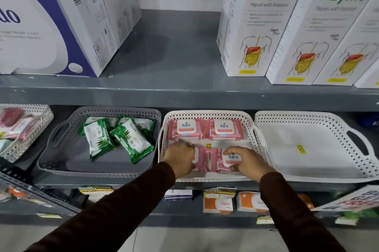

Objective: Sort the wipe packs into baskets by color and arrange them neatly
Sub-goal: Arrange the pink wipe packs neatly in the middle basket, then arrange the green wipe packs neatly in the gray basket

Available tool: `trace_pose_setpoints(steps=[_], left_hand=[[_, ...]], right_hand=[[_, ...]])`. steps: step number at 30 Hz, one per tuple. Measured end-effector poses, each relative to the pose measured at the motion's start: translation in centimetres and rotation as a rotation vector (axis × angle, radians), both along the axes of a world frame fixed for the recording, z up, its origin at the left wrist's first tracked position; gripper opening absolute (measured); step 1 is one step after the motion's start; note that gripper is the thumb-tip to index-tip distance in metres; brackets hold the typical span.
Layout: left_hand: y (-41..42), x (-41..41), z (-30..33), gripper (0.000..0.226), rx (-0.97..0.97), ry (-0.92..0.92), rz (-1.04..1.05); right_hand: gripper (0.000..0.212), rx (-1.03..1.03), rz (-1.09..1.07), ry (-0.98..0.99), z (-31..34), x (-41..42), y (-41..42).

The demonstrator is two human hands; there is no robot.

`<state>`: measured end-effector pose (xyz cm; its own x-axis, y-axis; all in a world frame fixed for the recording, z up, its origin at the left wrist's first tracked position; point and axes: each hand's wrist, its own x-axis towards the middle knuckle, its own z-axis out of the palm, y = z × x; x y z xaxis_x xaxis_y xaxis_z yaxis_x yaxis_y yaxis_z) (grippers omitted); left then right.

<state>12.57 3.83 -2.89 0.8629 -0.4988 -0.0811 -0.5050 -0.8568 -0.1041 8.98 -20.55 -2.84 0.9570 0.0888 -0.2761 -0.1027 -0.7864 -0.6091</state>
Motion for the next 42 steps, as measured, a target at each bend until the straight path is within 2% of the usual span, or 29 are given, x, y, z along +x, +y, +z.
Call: trace_pose_setpoints(steps=[3,9,14,16,18,20,22,23,25,27,28,30,33,34,35,37,39,40,41,42], left_hand=[[-0.1,0.2,-0.3,0.028,-0.067,0.019,0.072],[0.0,1.3,-0.8,0.027,-0.127,0.021,0.113],[0.4,1.1,-1.1,0.044,-0.151,0.027,0.063],[1.7,1.3,-0.4,0.043,-0.321,0.127,0.068],[4.4,0.9,0.8,0.033,-0.616,0.209,0.144],[8.2,-0.2,1.8,0.025,-0.893,0.107,0.25],[13.2,-0.8,2.1,0.02,-0.999,-0.045,0.397],[16.0,-0.5,2.0,0.022,-0.985,-0.065,0.465],[21.9,0.4,1.8,0.033,-0.726,-0.049,0.543],[27.3,1.6,1.3,0.059,-0.413,-0.06,0.435],[29.4,2.2,1.3,0.07,-0.323,-0.069,0.329],[31.5,3.3,1.8,0.08,-0.161,-0.047,0.166],[32.0,5.1,2.3,0.081,0.094,0.066,0.049],[32.1,5.7,2.1,0.081,0.068,0.117,0.054],[32.0,6.2,1.8,0.081,-0.044,0.167,0.074],[31.9,6.3,1.3,0.065,-0.412,0.199,0.241],[31.5,5.9,1.2,0.033,-0.736,0.049,0.521],[31.2,5.6,1.4,0.026,-0.821,-0.018,0.624],[30.8,5.5,1.4,0.034,-0.855,-0.032,0.679],[30.4,5.6,1.3,0.053,-0.83,0.009,0.714]], right_hand=[[0.054,0.011,0.009,-0.071,-0.1,0.7,0.7],[0.062,0.035,0.037,-0.067,-0.8,2.6,1.1],[0.066,0.011,0.013,-0.042,-1.8,2.9,0.9],[0.07,-0.038,0.01,-0.054,-2.4,3.2,1.2],[0.064,-0.111,-0.011,-0.055,-2.2,3.5,1.9],[0.054,-0.114,-0.052,-0.144,-1.0,3.0,4.1],[0.041,-0.016,-0.152,-0.295,0.7,2.1,8.5],[0.035,0.03,-0.182,-0.359,1.5,1.6,11.1],[0.03,0.098,-0.163,-0.436,2.9,1.1,16.9],[0.028,0.166,-0.082,-0.431,3.1,1.5,22.5],[0.03,0.155,-0.041,-0.397,2.8,2.1,25.2],[0.038,0.059,0.012,-0.341,2.0,3.5,29.7],[0.061,-0.16,0.042,-0.346,0.6,6.0,34.0],[0.067,-0.214,0.029,-0.315,0.2,6.6,34.7],[0.07,-0.25,0.019,-0.278,0.0,7.1,34.9],[0.067,-0.274,0.01,-0.24,-0.2,7.3,35.2],[0.064,-0.26,-0.007,-0.248,-0.2,7.0,35.5],[0.064,-0.253,-0.011,-0.255,-0.1,6.9,35.7],[0.063,-0.254,-0.015,-0.254,0.0,6.8,35.8],[0.061,-0.259,-0.015,-0.247,0.1,6.7,35.8]])
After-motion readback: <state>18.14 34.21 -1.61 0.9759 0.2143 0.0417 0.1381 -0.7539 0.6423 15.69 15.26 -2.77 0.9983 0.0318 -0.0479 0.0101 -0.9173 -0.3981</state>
